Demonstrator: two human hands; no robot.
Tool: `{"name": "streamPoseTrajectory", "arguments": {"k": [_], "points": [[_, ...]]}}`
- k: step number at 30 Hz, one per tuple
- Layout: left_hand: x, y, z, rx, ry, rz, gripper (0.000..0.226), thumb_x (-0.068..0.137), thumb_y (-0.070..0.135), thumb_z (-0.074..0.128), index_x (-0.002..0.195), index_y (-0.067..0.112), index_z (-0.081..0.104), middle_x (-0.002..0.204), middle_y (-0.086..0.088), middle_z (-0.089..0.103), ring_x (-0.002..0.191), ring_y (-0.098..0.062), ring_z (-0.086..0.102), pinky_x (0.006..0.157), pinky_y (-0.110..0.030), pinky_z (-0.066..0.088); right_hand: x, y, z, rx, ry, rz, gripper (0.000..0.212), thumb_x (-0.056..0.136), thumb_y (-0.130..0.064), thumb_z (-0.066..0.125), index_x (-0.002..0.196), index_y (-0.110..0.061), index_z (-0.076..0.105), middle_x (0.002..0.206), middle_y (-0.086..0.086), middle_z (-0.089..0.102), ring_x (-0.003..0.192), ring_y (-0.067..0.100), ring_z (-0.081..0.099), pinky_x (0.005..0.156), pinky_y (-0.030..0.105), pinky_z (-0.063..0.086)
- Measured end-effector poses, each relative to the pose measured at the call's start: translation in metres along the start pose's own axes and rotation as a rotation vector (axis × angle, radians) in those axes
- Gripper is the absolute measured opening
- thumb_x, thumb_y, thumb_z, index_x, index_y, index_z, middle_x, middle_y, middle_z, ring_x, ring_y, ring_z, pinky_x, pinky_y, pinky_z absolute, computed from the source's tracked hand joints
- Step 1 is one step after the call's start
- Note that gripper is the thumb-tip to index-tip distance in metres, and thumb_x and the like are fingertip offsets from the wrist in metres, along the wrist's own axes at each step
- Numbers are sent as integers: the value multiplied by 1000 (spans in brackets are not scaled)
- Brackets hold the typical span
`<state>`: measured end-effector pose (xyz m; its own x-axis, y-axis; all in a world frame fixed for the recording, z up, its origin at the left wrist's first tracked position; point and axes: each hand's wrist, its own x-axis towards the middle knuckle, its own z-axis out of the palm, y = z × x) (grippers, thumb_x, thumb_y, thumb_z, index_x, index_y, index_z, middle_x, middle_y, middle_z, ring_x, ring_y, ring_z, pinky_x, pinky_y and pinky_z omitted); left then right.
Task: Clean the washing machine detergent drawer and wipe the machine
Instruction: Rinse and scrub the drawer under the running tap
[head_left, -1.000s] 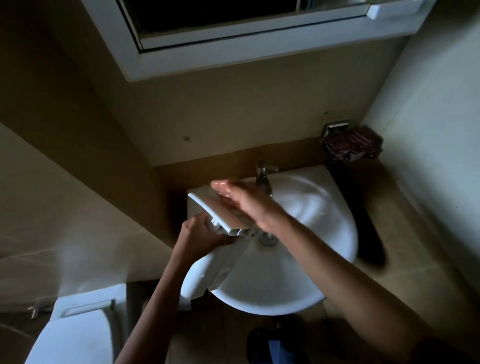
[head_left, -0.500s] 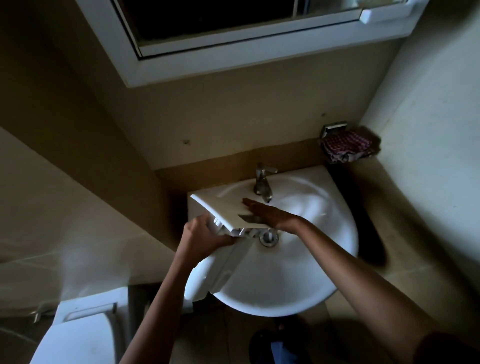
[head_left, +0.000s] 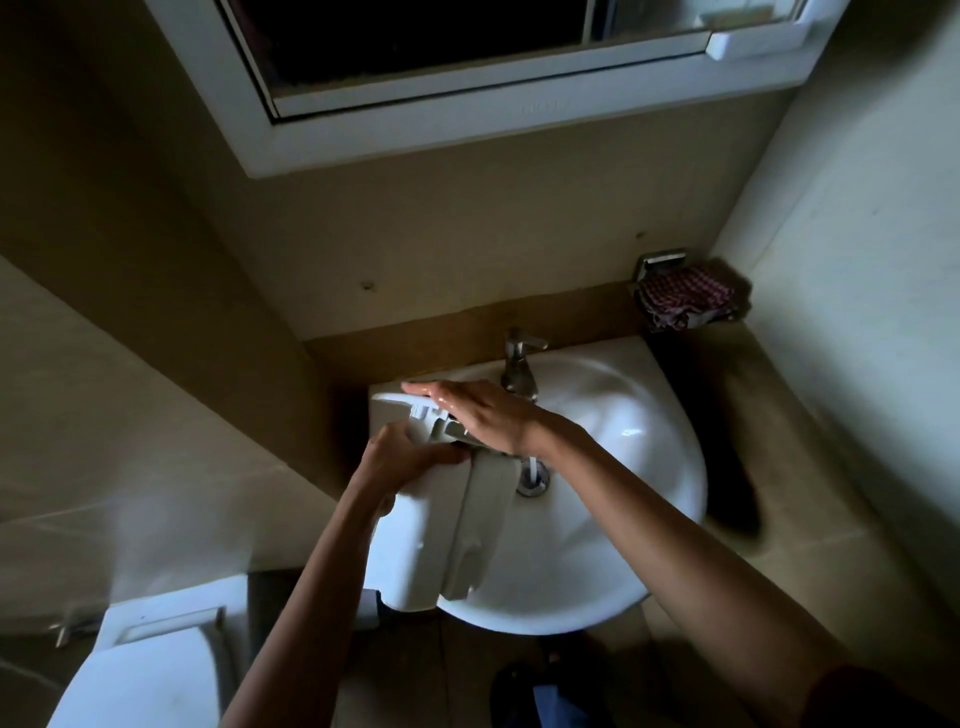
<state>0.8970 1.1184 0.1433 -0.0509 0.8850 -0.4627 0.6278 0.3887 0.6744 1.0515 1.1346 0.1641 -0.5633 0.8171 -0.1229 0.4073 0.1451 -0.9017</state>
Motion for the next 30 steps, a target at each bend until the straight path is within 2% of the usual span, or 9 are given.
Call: {"name": "streamPoseTrajectory", "arguments": {"k": [3, 6, 9, 11, 13, 17, 21, 27, 30], "points": [[2, -10, -7, -142, -42, -78, 62, 39, 52, 86, 78, 12, 58, 77, -6, 63, 72, -22, 60, 60, -34, 50, -5, 22, -8, -134, 36, 102, 40, 104, -37, 22, 109, -27, 60, 90, 15, 63, 83, 24, 60, 75, 35, 43], [7, -32, -14, -331, -123, -130, 74, 35, 45, 88, 97, 8, 70, 93, -16, 73, 86, -31, 69, 79, -45, 57, -19, 56, -21, -215, 29, 265, 33, 103, -34, 23, 77, -28, 41, 75, 14, 52, 71, 28, 53, 66, 34, 36], [-2, -39, -20, -442, -197, -127, 54, 50, 26, 86, 97, 5, 71, 93, -17, 73, 79, -28, 67, 69, -33, 55, -30, 92, -30, -136, 76, 440, 36, 102, -39, 24, 87, -24, 53, 99, 16, 60, 90, 30, 56, 72, 32, 37], [-2, -44, -19, -491, -212, -179, 48, 58, 27, 81, 99, 4, 69, 93, -18, 72, 78, -28, 67, 71, -37, 56, -34, 113, -33, 14, 106, 541, 45, 100, -46, 26, 102, -19, 62, 108, 9, 66, 102, 24, 59, 87, 35, 42], [-3, -48, -16, -539, -227, -250, 41, 69, 24, 79, 101, 1, 67, 96, -20, 70, 81, -30, 65, 78, -43, 54, -36, 130, -36, 134, 137, 606, 41, 99, -42, 33, 98, -18, 67, 101, 2, 71, 100, 18, 63, 97, 38, 47], [-7, -57, -7, -687, -291, -345, 45, 62, 29, 76, 100, 7, 66, 88, -16, 69, 77, -28, 63, 68, -36, 55, -38, 145, -23, 433, 185, 748, 20, 94, -13, 52, 90, -1, 67, 77, 12, 62, 61, 19, 56, 62, 25, 50], [-9, -63, 4, -758, -303, -377, 25, 82, 32, 66, 94, 11, 63, 70, -9, 70, 74, -26, 62, 64, -33, 55, -29, 160, 1, 824, 445, 784, 17, 87, 4, 60, 101, 13, 63, 81, 22, 65, 66, 24, 65, 64, 27, 58], [-9, -77, 15, -828, -286, -394, 47, 60, 36, 75, 99, 12, 65, 86, -13, 69, 82, -28, 61, 83, -43, 51, 6, 186, 15, 1527, 798, 802, 23, 86, -3, 64, 105, 9, 59, 90, 24, 67, 63, 27, 71, 48, 28, 56], [-9, -80, 17, -850, -230, -390, 53, 57, 41, 72, 101, 13, 65, 95, -16, 66, 86, -30, 61, 89, -48, 48, 14, 184, 12, 1530, 802, 823, 11, 96, -10, 52, 92, -2, 59, 60, 8, 67, 42, 10, 62, 38, 18, 48]]}}
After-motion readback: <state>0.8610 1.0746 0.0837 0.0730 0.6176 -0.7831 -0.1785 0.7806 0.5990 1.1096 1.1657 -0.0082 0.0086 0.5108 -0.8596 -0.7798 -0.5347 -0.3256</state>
